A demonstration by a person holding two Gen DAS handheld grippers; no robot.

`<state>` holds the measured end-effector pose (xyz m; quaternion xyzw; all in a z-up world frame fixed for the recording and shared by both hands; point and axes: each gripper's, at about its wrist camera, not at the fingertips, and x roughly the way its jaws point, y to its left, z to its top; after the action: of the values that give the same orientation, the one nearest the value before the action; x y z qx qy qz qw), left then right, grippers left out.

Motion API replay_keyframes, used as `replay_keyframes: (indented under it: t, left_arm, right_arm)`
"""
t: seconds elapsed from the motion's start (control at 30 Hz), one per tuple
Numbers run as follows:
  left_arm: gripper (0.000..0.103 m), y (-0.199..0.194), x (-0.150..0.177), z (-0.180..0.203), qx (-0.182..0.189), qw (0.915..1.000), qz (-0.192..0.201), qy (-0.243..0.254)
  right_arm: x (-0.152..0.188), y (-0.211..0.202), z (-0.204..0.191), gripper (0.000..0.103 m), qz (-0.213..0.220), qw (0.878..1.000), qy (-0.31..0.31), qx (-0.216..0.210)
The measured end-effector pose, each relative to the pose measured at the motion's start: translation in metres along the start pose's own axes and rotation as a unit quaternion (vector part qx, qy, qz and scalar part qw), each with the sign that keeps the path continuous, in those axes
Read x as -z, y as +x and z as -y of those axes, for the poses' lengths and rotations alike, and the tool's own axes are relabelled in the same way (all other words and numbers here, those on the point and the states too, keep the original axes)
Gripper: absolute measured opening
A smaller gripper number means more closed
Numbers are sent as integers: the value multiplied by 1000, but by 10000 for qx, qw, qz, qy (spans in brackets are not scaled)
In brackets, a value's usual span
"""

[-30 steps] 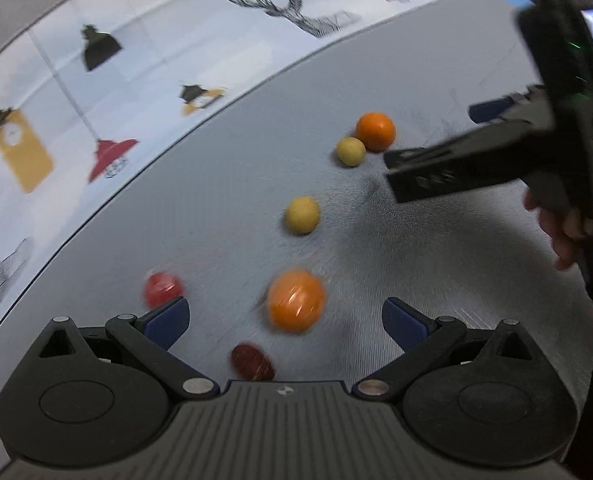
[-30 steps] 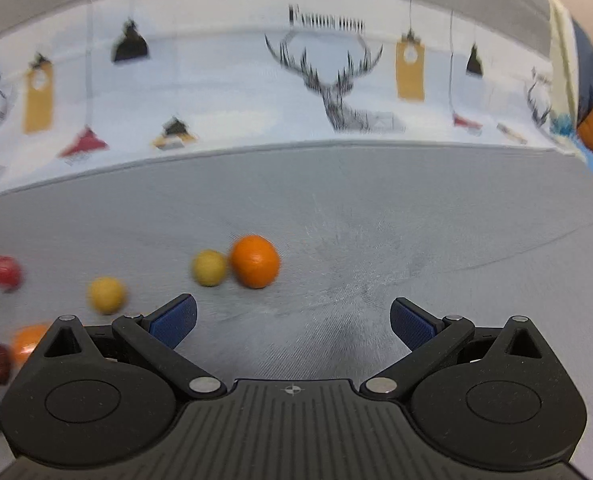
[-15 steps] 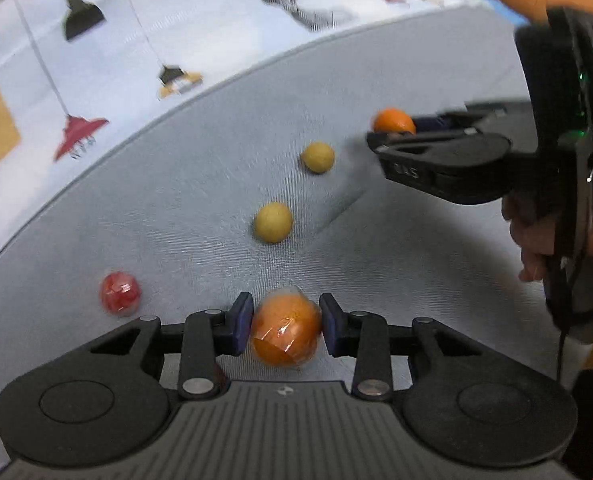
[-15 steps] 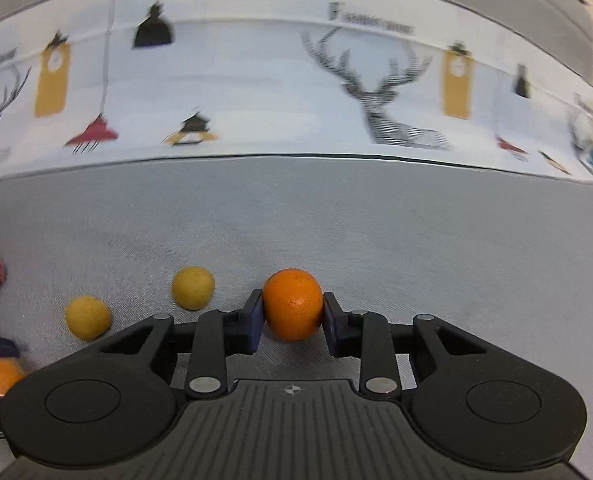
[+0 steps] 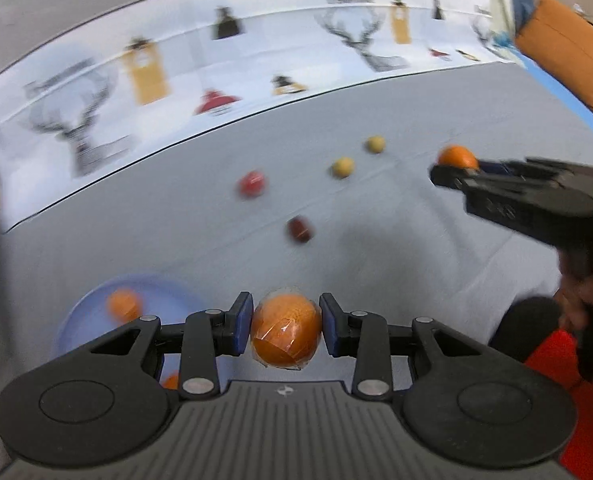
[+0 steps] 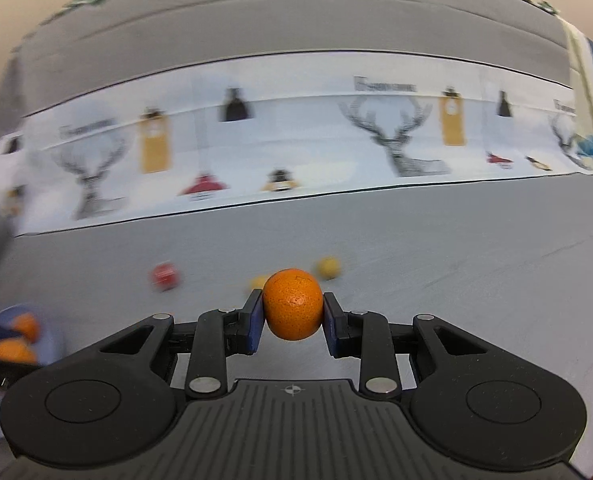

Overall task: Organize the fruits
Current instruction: 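Carry both tangerines over the blue plate and open both tools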

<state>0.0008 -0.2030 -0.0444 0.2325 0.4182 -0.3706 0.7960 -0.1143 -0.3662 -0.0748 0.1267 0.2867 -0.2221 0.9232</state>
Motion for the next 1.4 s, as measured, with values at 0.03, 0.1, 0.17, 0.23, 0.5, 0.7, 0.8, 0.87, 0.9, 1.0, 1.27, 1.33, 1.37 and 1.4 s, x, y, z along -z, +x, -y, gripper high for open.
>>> replay_keyframes:
  t: [0.03,0.1,0.17,0.23,0.5,0.7,0.8,0.87,0.9,1.0,1.27,1.33,1.37,1.4]
  left_arm:
    - [40,-12,9,-7,-101,9999,-17,-112]
    - [40,-36,27,-20,-240,9993,-28,-286]
    - [40,-58,44,-32,-425,9980,30,-461]
    - [40,-78,60,-44,-576,9965,92,-591]
    - [40,-129,115,-70,-748,9913,231,-1062]
    - [40,-148,145,-78,-776,9878,316,-1311]
    - [40,-149,152,-80,-754,9868,295,-1405]
    - [40,-152,157,-83,-768,9860,302,-1446]
    - [40,-152,158,-83,-765,9858,308,-1459]
    - [40,-154,160,-84,-759,9854,339,-1488]
    - [40,-155,157,-85,-746,9845,390,-1537]
    - [40,-154,156,-86,-746,9844,392,-1546]
    - [40,-154,156,-86,-749,9843,394,-1552]
    - [40,-154,156,-86,-750,9841,396,-1560]
  right_arm:
    - [4,-9,-12,32,-35,9999,-34,-130]
    - [13,-26,-35,32,-103,9992,-86,-371]
    - [21,-43,-62,32,-226,9972,-257,-668]
    - [27,-59,-85,32,-311,9939,-451,-958]
    - [47,-116,-154,32,-537,9800,-851,-1715]
    - [63,-136,-180,32,-652,9742,-1205,-1796]
    - [62,-142,-186,32,-600,9739,-1285,-1774]
    - [64,-145,-187,32,-575,9738,-1315,-1763]
    - [64,-146,-189,32,-573,9737,-1338,-1755]
    - [65,-148,-191,32,-563,9730,-1392,-1751]
    - [65,-149,-191,32,-555,9734,-1404,-1724]
    - [66,-149,-190,32,-564,9734,-1399,-1722]
    - [66,-149,-190,32,-571,9734,-1399,-1720]
    - [66,-149,-190,32,-575,9734,-1404,-1719]
